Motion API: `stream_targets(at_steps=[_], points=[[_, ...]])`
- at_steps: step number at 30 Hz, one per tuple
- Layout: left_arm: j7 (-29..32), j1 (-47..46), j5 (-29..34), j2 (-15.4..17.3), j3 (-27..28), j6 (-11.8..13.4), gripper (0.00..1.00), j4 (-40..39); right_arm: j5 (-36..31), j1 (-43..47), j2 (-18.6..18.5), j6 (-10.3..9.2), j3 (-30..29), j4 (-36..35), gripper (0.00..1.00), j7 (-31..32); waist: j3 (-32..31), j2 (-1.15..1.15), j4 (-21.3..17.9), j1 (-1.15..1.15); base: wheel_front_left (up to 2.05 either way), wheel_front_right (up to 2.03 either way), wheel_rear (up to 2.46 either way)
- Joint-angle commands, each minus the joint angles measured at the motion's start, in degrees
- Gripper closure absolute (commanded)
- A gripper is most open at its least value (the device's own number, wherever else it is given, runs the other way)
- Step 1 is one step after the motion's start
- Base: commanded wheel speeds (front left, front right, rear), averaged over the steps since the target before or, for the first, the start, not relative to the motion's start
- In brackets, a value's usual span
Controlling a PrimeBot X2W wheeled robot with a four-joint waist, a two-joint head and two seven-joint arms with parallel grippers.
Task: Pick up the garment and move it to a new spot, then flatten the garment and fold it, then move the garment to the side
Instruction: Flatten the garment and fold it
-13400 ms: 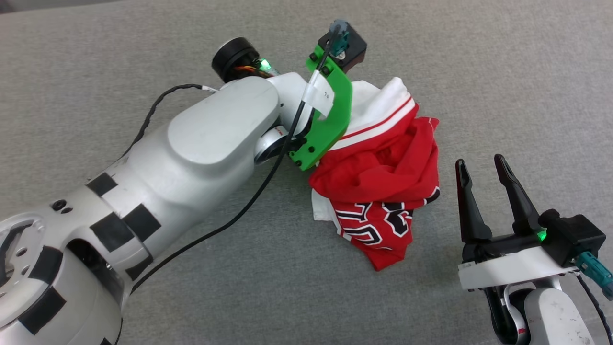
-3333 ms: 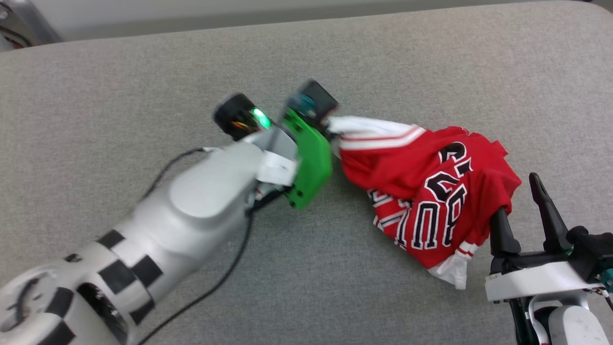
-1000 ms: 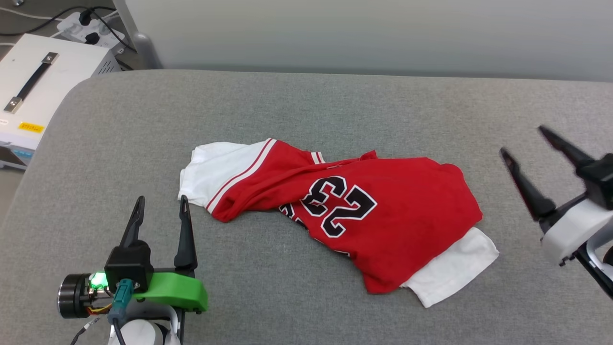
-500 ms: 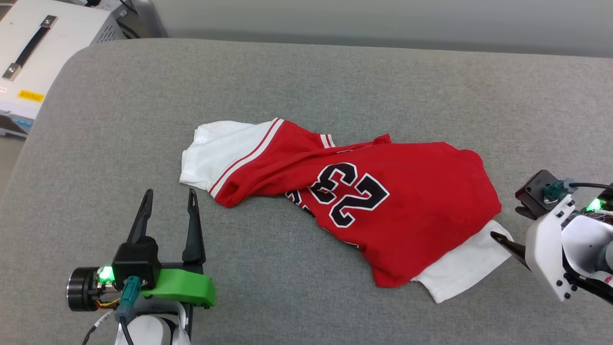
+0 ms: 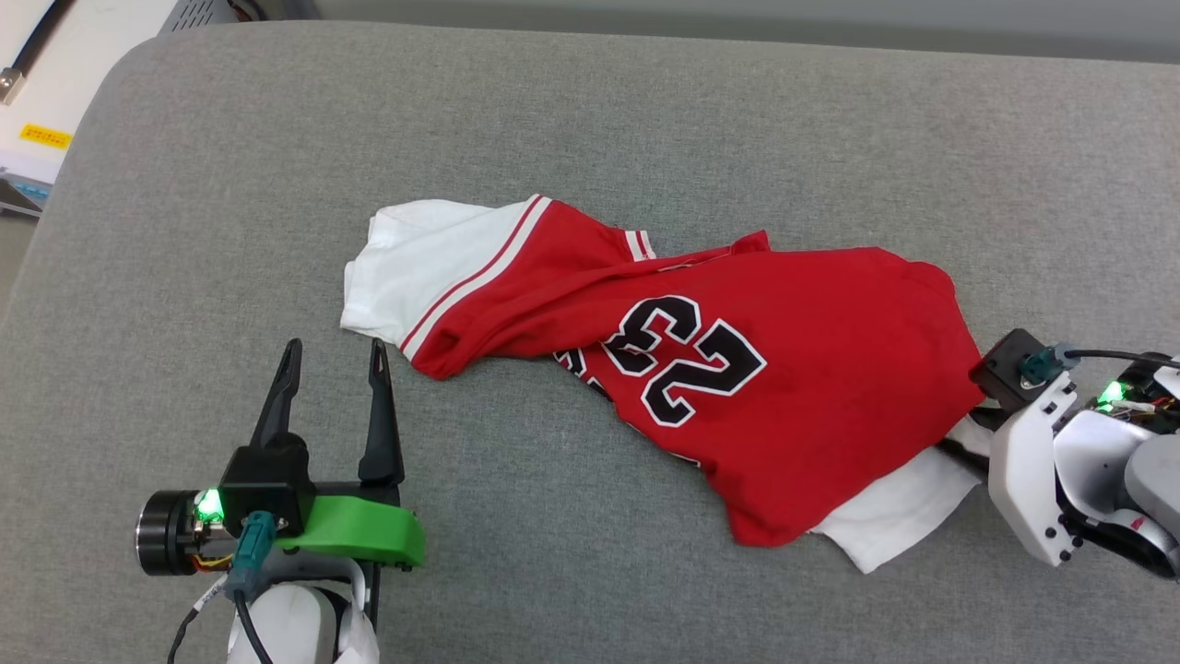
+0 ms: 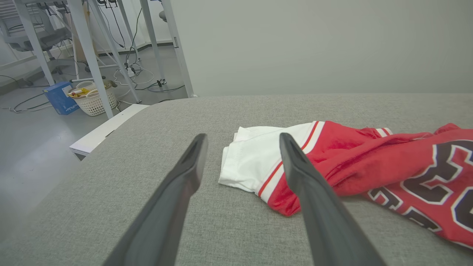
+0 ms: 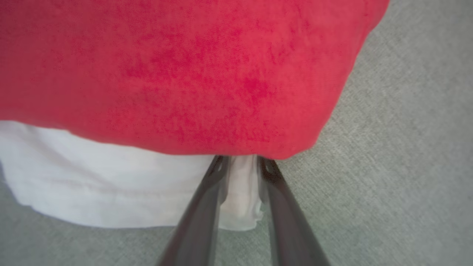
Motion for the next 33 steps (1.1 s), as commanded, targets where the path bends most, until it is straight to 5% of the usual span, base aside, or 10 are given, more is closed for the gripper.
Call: stream_targets(at_steps=[1, 9, 14, 15, 18, 19, 28, 33], points=[[-0.3, -0.8, 0.6, -0.5, 0.3, -0.6, 0.00, 0.2, 0.5, -0.6, 0.3, -0.13, 0.9, 2.3, 1.00, -0.2, -0.2, 0.00, -0.1, 0.00, 0.00, 0.00, 0.00], [-0.3, -1.5, 1.3, -2.0, 0.7, -1.9, 0.00, 0.1, 1.6, -7.5, -3.9, -0.13, -3.1, 11.2, 1.00, -2.6, -0.4, 0.00, 1.2, 0.00, 0.00, 0.00, 0.00], [-0.3, -1.4, 1.7, -2.7, 1.0, -2.5, 0.00, 0.5, 3.8, -7.4, -3.5, -0.13, -5.9, 20.7, 0.99, -4.6, -0.1, 0.00, 2.0, 0.00, 0.00, 0.00, 0.00], [-0.3, -1.4, 1.7, -2.8, 0.9, -2.6, 0.00, 0.6, 4.5, -6.8, -3.0, -0.13, -6.3, 21.8, 0.67, -5.1, -0.1, 0.00, 2.2, 0.00, 0.00, 0.00, 0.00], [-0.3, -1.4, 1.9, -3.0, 1.0, -2.7, 0.00, 0.8, 6.3, -5.3, -1.5, -0.13, -7.5, 23.9, 0.04, -8.1, -0.5, 0.00, 2.3, 0.00, 0.00, 0.00, 0.00], [-0.3, -1.3, 2.0, -3.1, 1.1, -2.7, 0.00, 0.9, 6.6, -4.9, -1.2, -0.13, -7.7, 24.2, 0.00, -9.1, -0.8, 0.00, 2.3, 0.00, 0.00, 0.00, 0.00], [-0.3, 0.6, 3.2, -3.1, 1.8, -3.2, 0.00, 1.0, 5.5, -3.9, -5.5, -0.13, -10.2, 20.6, 0.00, -17.8, -4.1, 0.00, 0.9, 0.00, 0.00, 0.00, 0.00], [-0.3, 1.1, 3.7, -3.1, 1.9, -3.4, 0.00, 0.1, 7.1, -6.0, -9.2, -0.13, -17.4, 10.5, 0.00, -18.6, -4.0, 0.00, 0.1, 0.00, 0.00, 0.00, 0.00]])
